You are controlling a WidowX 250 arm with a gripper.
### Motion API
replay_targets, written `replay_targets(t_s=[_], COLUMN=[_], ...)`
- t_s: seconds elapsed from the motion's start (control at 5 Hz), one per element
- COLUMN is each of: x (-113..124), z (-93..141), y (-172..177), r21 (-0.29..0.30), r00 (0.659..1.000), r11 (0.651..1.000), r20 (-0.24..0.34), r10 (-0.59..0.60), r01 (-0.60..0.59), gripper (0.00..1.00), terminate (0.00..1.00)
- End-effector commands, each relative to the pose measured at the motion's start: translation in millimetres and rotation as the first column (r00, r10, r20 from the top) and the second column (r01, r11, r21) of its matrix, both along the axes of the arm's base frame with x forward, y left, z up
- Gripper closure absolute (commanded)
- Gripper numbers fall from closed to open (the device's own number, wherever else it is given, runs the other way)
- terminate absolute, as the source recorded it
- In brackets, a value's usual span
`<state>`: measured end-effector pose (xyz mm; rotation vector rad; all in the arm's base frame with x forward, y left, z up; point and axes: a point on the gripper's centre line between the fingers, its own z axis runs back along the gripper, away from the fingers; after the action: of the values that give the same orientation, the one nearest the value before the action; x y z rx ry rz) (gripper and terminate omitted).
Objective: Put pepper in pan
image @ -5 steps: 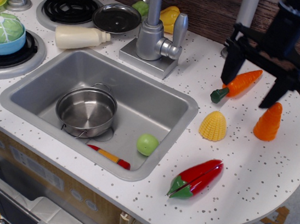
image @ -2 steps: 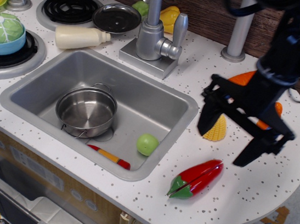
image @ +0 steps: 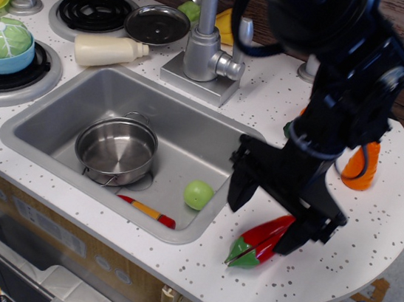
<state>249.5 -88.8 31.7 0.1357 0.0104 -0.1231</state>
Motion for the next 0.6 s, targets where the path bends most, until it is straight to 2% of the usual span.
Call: replay_targets(t_s=[0.0, 0.2, 0.4], x=[0, 3, 7], z=[-6, -19, -25], y=[2, 3, 2], r21=[-0.052, -0.075, -0.093], r00=[0.994, 0.989, 0.986], r11=[0.999, 0.997, 0.995], r20=[0.110, 0.144, 0.163], r10=[0.017, 0.025, 0.043], r01=[-0.011, -0.014, -0.028], gripper=[0.00, 0.00, 1.00], terminate=[0.00, 0.00, 0.00])
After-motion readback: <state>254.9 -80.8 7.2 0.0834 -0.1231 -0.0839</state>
